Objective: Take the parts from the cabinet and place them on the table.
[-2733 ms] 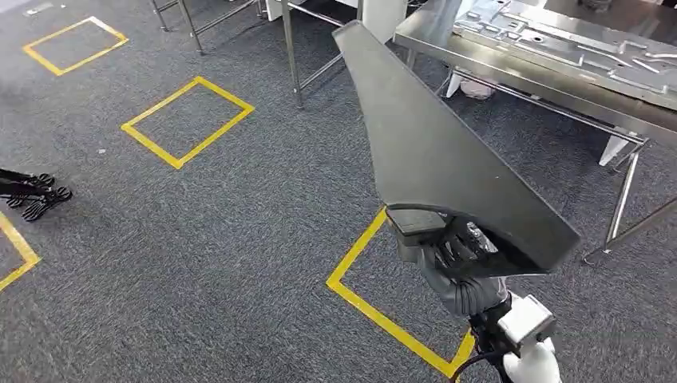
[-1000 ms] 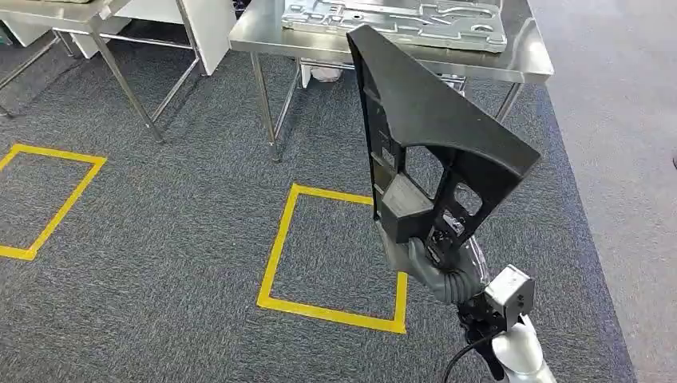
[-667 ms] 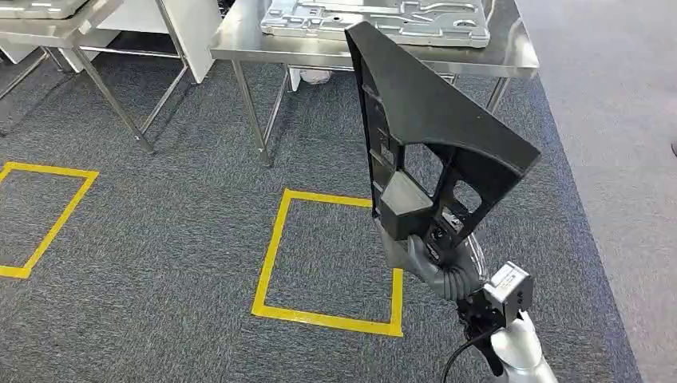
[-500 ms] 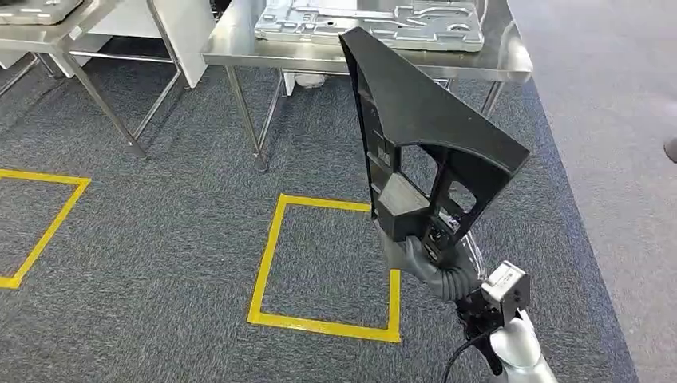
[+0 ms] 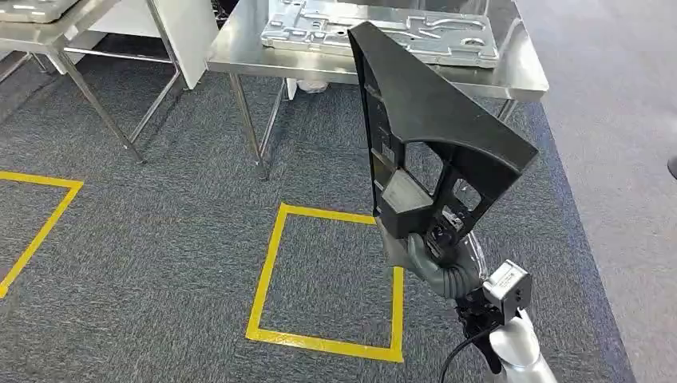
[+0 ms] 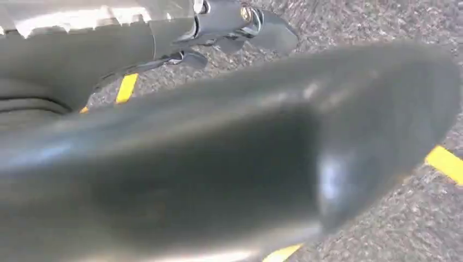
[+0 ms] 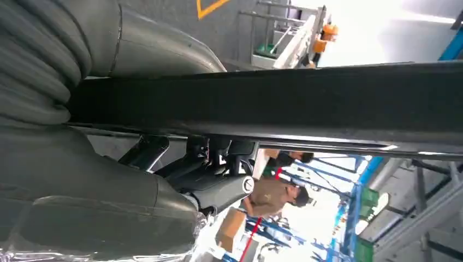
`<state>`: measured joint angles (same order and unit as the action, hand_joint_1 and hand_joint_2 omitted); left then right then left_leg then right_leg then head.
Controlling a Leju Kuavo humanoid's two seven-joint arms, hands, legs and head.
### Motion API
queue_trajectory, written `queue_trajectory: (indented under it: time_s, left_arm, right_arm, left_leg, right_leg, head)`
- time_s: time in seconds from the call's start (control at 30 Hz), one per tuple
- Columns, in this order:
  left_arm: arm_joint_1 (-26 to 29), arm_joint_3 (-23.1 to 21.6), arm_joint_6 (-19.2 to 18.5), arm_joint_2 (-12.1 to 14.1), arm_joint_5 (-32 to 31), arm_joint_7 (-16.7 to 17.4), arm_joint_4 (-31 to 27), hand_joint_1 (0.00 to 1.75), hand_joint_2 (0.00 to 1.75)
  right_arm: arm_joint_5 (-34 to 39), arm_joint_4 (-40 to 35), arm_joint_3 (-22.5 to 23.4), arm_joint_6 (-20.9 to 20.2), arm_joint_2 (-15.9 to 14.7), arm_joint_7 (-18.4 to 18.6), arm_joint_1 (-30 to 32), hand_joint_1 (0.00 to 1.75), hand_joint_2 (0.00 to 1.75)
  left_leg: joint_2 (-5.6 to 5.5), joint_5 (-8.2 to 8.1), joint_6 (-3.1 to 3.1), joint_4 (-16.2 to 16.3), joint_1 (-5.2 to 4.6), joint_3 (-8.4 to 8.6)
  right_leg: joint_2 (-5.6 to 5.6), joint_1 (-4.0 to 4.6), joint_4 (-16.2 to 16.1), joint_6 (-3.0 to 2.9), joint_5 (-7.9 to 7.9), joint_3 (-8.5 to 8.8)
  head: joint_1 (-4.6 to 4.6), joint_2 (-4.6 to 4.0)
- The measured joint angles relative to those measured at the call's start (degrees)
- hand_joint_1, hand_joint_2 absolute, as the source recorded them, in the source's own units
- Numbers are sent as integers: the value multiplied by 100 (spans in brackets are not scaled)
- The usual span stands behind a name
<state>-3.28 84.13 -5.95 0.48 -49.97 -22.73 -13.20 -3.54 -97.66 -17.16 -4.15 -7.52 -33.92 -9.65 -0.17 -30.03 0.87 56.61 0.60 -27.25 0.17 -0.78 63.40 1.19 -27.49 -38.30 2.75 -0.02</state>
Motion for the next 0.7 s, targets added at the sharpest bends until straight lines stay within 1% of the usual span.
queue_trajectory:
  time_s: [0.03, 0.07, 0.1, 0.13, 0.17, 0.2, 0.23, 0.27, 0.3, 0.33, 0.37, 0.4, 0.43, 0.47, 0.5, 0.53, 0.57, 0.6, 0.63, 0.67, 0.7]
  left_arm:
    - [5, 0, -2, 0, 0, -4, 0, 0, 0]
    - [-14, 0, -2, 0, -4, -4, 0, 0, 0]
    - [-28, -2, -2, 2, -17, -4, 0, 0, 0]
    - [-34, -4, 0, 4, -17, -9, 0, 0, 0]
    - [-31, -7, 0, 2, -17, -7, 0, 0, 0]
    - [-37, -11, 0, 7, -17, -7, 0, 0, 0]
    - [-41, -18, 2, 7, -17, -9, 0, 0, 0]
    - [-51, -20, 0, 7, -17, -9, 0, 0, 0]
    - [-61, -24, 0, 7, -17, -9, 0, 0, 0]
    - [-56, -24, 0, 7, -17, -9, 0, 0, 0]
    - [-47, -26, 0, 7, -17, -7, 0, 0, 0]
    - [-34, -26, 0, 7, -17, -7, 0, 0, 0]
    - [-25, -28, 2, 7, -17, -6, 0, 0, 0]
    - [-24, -31, 2, 7, -17, -6, 0, 0, 0]
    - [-24, -31, 2, 9, -17, -6, 0, 0, 0]
    - [-14, -31, 4, 24, -17, -6, 0, 0, 0]
    - [-8, -31, 7, 42, -17, -4, 0, 0, 0]
    - [-10, -33, 9, 46, -17, -4, 0, 0, 0]
    - [-6, -33, 11, 48, -17, -4, 0, 0, 0]
    - [-6, -33, 11, 48, -17, -6, 0, 0, 0]
    - [-10, -33, 15, 48, -17, -9, 0, 0, 0]
  right_arm:
    - [0, 2, 4, 2, 0, 0, 2, 175, 175]
    - [2, 11, 9, 4, 0, -7, 7, 175, 175]
    - [0, 9, 9, 4, 2, 2, 3, 175, 175]
    - [0, -2, 7, 7, 4, 11, 16, 175, 175]
    - [0, -2, 4, 7, 4, 4, 9, 175, 175]
    - [-2, -13, 9, 7, -2, 7, 13, 175, 175]
    - [-2, -15, 13, 9, -2, 4, 18, 175, 175]
    - [0, -15, 13, 15, 0, 2, 2, 175, 175]
    - [0, -15, 13, 15, 2, 0, -11, 175, 175]
    - [0, -15, 11, 13, 2, 2, 0, 175, 175]
    - [0, -13, 11, 7, 2, 2, 15, 175, 175]
    - [-2, -13, 9, 7, 2, 2, 25, 175, 175]
    - [0, -13, 9, 7, 2, 2, 26, 175, 175]
    - [0, -13, 9, 7, 2, 2, 25, 175, 175]
    - [0, -15, 9, 9, 2, 2, 25, 175, 175]
    - [0, -13, 9, 7, 2, 2, 28, 175, 175]
    - [0, -2, 7, 4, 2, -2, 20, 175, 175]
    - [0, 0, 4, 7, 4, 0, 29, 175, 175]
    - [-2, 0, 4, 7, 4, 6, 32, 175, 175]
    - [-2, 0, 7, 7, 2, 7, 37, 175, 175]
    - [-2, -4, 9, 7, 2, 2, 23, 175, 175]
  left_leg:
    - [4, -69, -27, -19, -1, 27]
    - [3, -123, -64, 34, -21, 97]
    - [14, -166, -117, -18, -22, 69]
    - [23, -165, -149, -42, -21, 142]
    - [26, -130, -189, -45, -31, 184]
    - [32, -168, -213, -34, -26, 199]
    - [27, -149, -220, 211, -5, 123]
    - [25, -159, -242, 621, 0, -101]
    - [26, -268, -276, 1092, 0, -401]
    - [26, -526, -298, 1547, 1, -726]
    - [26, -771, -308, 1824, 0, -969]
    - [26, -865, -292, 1872, 0, -1106]
    - [26, -791, -286, 1699, 0, -1125]
    - [25, -537, -261, 1331, -2, -1058]
    - [23, -165, -206, 878, -12, -949]
    - [23, 321, -134, 404, -40, -851]
    - [-1, 547, -92, 197, -71, -861]
    - [5, 375, -84, 202, -74, -845]
    - [4, 482, -37, 184, -87, -814]
    - [6, 482, 2, 154, -83, -799]
    - [-2, 486, 34, 123, -64, -703]
  right_leg:
    - [-44, 9, -427, -34, 474, 74]
    - [-55, 53, -473, -50, 420, 32]
    - [-48, 69, -478, -93, 410, 37]
    - [-28, 73, -512, -120, 428, 43]
    - [-22, 58, -529, -171, 391, 79]
    - [-4, 34, -558, -209, 392, 190]
    - [-8, 34, -596, -240, 361, 272]
    - [-8, 34, -609, -273, 325, 328]
    - [-6, 37, -610, -286, 283, 359]
    - [2, 45, -610, -300, 227, 408]
    - [16, 55, -610, -304, 174, 463]
    - [31, 61, -610, -305, 120, 537]
    - [44, 70, -610, -304, 62, 620]
    - [50, 81, -610, -302, 0, 715]
    - [51, 98, -610, -300, -60, 808]
    - [50, 99, -627, -296, -120, 856]
    - [65, 130, -588, -267, -170, 927]
    - [83, 126, -619, -227, -200, 915]
    - [87, 121, -632, -189, -219, 935]
    - [85, 123, -547, -149, -171, 945]
    - [84, 130, -543, -112, -195, 976]
  head:
    - [2, 0]
    - [-18, 0]
    - [-18, 0]
    - [-11, 0]
    - [-24, 0]
    - [-20, 2]
    - [-6, 0]
    - [-59, 0]
    - [-57, 0]
    - [-77, 2]
    - [-72, 0]
    - [-83, 0]
    - [-76, 0]
    - [-81, 0]
    - [-92, 0]
    - [-92, 0]
    - [-83, 0]
    - [-85, 0]
    - [-89, 2]
    - [-90, 0]
    - [-81, 0]
